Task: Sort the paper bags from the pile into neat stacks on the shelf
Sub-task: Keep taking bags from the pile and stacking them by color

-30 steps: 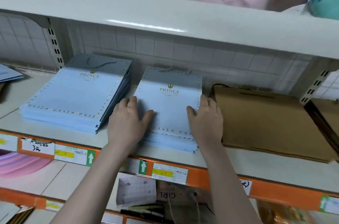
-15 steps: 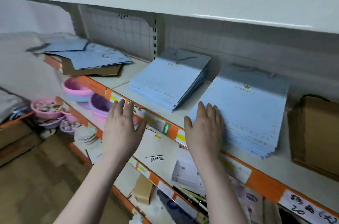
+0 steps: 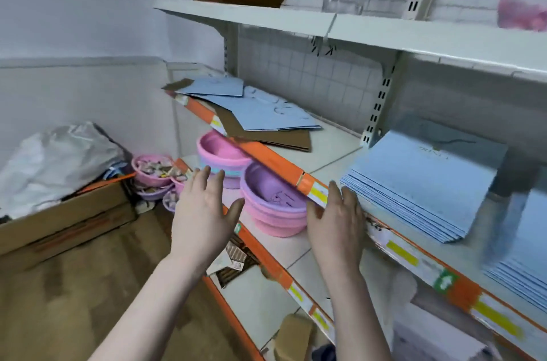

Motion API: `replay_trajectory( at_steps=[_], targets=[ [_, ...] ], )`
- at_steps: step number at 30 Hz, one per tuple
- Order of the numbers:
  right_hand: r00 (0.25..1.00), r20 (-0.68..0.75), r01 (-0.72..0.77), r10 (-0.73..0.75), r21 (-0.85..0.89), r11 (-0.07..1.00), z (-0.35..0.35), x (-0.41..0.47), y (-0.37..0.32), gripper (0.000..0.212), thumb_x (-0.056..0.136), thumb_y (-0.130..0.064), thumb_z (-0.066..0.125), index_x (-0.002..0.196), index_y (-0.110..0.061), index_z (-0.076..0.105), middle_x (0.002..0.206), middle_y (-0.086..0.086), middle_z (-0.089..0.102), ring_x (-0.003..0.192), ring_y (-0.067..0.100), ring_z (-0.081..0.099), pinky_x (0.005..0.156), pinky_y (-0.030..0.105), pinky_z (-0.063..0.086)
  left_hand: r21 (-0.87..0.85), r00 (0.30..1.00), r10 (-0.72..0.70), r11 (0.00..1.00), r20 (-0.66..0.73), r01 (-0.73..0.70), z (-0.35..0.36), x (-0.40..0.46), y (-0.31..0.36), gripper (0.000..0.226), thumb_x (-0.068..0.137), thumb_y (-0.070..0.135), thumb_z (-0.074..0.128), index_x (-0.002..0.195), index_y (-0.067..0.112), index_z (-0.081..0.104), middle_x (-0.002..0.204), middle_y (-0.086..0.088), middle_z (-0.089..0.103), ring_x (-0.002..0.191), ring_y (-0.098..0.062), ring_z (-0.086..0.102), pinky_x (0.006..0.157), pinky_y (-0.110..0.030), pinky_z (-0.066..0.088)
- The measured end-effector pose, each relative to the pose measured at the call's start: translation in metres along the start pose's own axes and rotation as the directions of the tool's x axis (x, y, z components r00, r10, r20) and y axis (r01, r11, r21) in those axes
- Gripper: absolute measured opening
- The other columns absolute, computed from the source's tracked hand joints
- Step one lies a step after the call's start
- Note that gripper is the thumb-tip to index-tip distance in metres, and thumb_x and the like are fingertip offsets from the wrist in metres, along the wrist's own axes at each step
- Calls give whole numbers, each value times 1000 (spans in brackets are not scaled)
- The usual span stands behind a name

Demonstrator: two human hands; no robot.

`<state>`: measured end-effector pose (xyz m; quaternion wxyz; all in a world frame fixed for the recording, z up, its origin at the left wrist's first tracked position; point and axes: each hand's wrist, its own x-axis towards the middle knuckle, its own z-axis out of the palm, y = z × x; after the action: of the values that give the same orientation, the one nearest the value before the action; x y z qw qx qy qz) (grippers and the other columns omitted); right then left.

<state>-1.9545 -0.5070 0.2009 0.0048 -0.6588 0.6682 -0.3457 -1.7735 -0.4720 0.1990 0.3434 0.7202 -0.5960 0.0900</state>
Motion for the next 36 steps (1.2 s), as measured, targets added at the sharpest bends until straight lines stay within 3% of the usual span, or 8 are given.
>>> replay_trajectory(
  at_steps=[5,17,21,24,29,36],
  targets=[
    [999,40,-28,28,-1,1000,44,13,-57,52,90,-30,57,136,-8,46,131,16,49,125,33,42,105,42,33,-6,999,-20,1000,32,20,-3,40,-65,57,78,24,74,124,-3,56,130,-27,51,124,-44,44,102,-52,37],
    [995,-26,-95,94,-29,995,109,104,-100,53,90,-29,55,137,-8,45,134,17,47,127,32,40,107,38,28,-47,996,74,996,55,-71,45,142,-116,51,78,26,73,114,-7,60,119,-32,56,113,-48,52,93,-54,43],
    [989,-66,-133,133,7,991,139,161,-101,54,90,-30,55,138,-8,44,135,18,46,127,31,39,106,37,27,-62,991,110,992,73,-106,75,200,-118,51,80,26,72,118,-4,58,127,-29,51,122,-45,46,99,-52,39],
    [983,-48,-177,177,-10,984,158,205,-101,53,92,-33,52,139,-10,41,135,16,44,128,30,37,105,36,26,-57,981,169,985,93,-165,97,246,-113,52,82,38,63,117,0,59,128,-26,53,123,-43,46,98,-51,41],
    [982,-18,-187,186,-64,980,181,262,-103,52,94,-32,47,140,-8,38,135,16,43,128,30,35,106,35,25,-105,958,211,976,195,-193,132,305,-109,59,87,34,63,135,3,47,144,-21,38,138,-35,28,113,-40,21],
    [982,95,-138,165,-237,961,223,306,-101,51,96,-36,44,137,-7,39,132,16,45,127,31,37,108,40,29,-119,885,260,965,386,-232,172,366,-129,71,86,55,53,142,13,39,149,-15,31,140,-29,23,113,-37,17]
  ],
)
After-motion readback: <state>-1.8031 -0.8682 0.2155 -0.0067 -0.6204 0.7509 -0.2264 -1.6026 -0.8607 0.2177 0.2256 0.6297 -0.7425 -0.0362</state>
